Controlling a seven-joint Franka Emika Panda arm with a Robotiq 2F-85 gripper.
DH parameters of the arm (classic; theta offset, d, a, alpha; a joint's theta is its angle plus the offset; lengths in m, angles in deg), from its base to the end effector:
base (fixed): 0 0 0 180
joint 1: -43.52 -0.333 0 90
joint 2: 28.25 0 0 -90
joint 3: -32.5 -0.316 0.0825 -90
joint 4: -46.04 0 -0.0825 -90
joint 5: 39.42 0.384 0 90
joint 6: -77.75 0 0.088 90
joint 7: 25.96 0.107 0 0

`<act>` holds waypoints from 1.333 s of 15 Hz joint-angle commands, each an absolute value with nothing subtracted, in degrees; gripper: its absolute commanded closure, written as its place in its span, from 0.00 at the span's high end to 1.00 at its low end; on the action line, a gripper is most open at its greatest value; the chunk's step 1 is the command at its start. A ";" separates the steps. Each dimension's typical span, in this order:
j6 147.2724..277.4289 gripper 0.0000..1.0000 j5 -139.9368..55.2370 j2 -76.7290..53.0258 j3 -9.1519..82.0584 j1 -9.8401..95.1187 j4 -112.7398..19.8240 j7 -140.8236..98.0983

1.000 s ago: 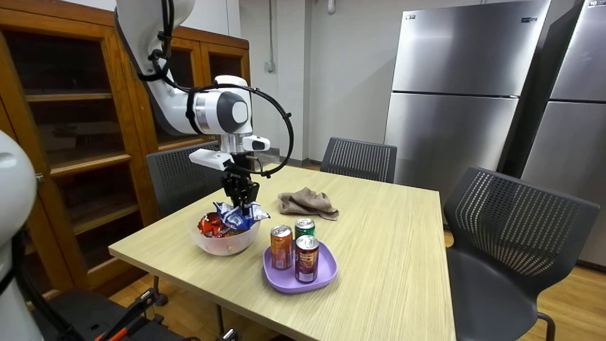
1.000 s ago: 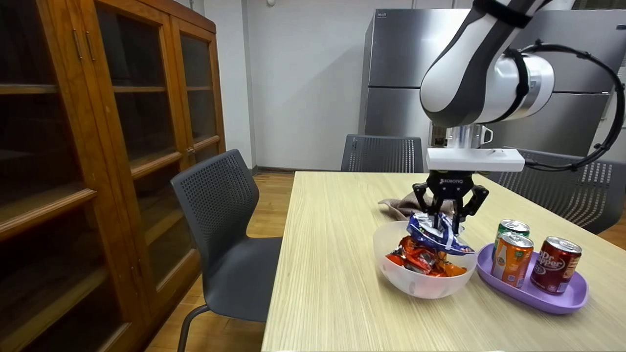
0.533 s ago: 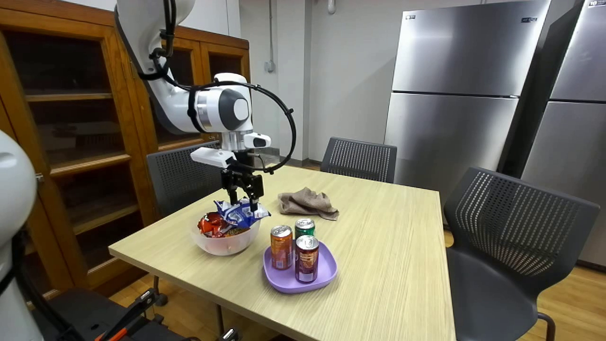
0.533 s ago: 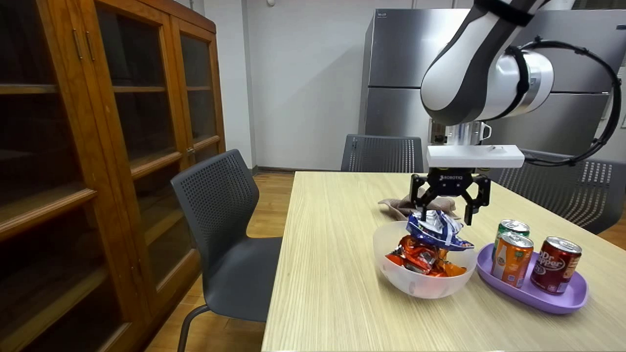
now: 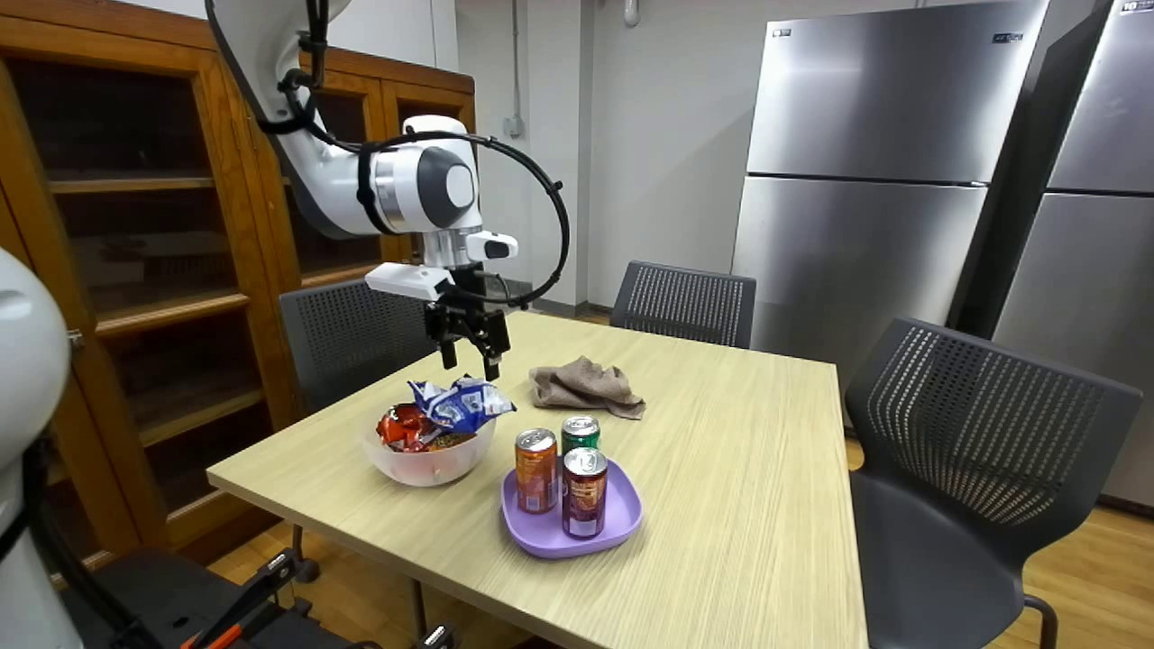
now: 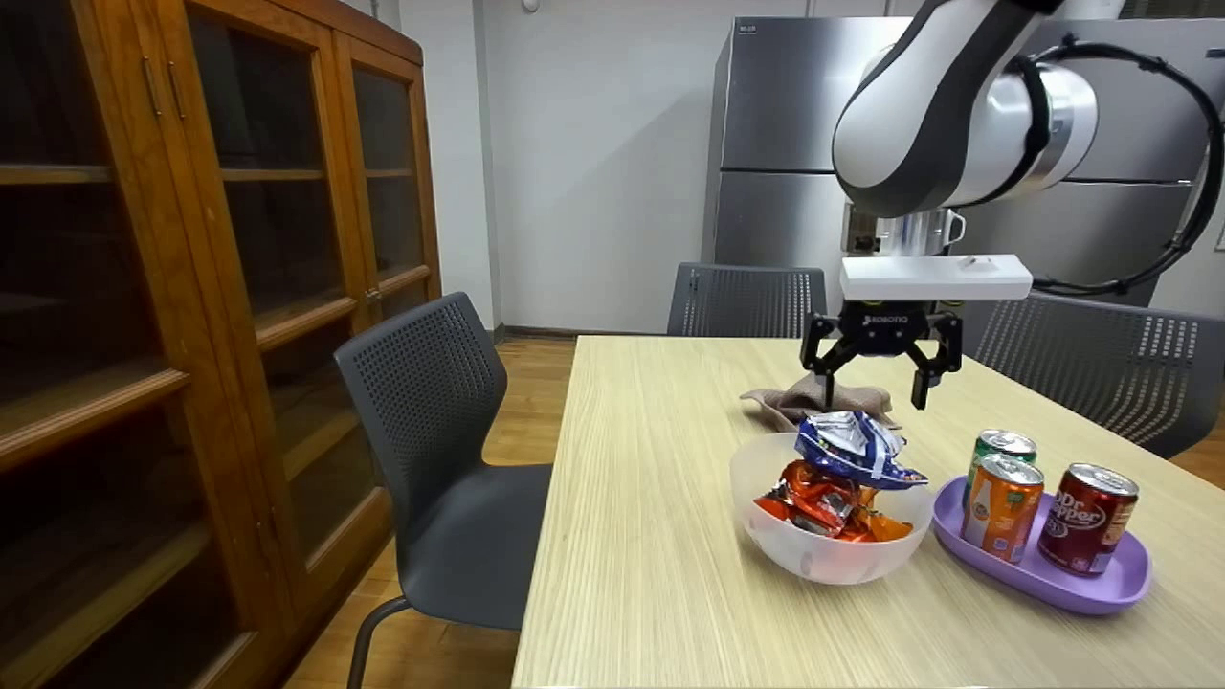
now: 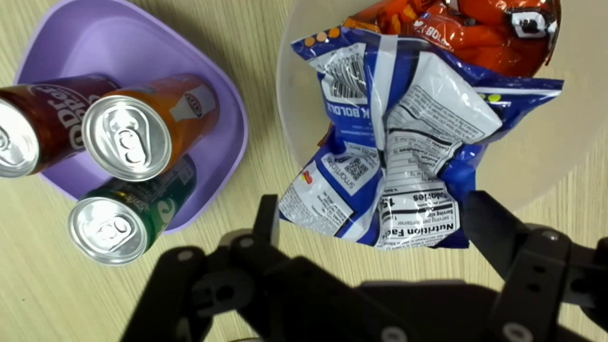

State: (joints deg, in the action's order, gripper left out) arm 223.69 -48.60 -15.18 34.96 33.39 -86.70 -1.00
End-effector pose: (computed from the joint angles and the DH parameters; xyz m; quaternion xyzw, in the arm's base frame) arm 0.5190 0.0717 0.2441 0.9952 -0.0837 0.0149 0.0475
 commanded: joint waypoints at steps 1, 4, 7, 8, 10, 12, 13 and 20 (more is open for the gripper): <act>223.21 1.00 -50.70 -18.72 34.91 33.51 -87.89 0.93; 223.85 1.00 -50.73 -20.16 34.76 33.93 -88.28 0.87; 224.49 1.00 -50.75 -21.61 34.63 34.42 -88.92 0.77; 224.73 1.00 -50.63 -22.22 34.54 34.61 -89.27 0.63; 225.28 1.00 -50.78 -23.52 34.45 34.94 -90.12 0.55; 224.30 1.00 -49.14 -20.96 33.78 35.33 -87.85 -0.94; 224.47 1.00 -49.21 -21.51 33.73 35.48 -88.22 -0.95; 224.74 1.00 -49.31 -22.38 33.65 35.73 -89.02 -0.97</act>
State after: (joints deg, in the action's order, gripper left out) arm 224.90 -49.16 -22.34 35.00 34.35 -89.08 -1.00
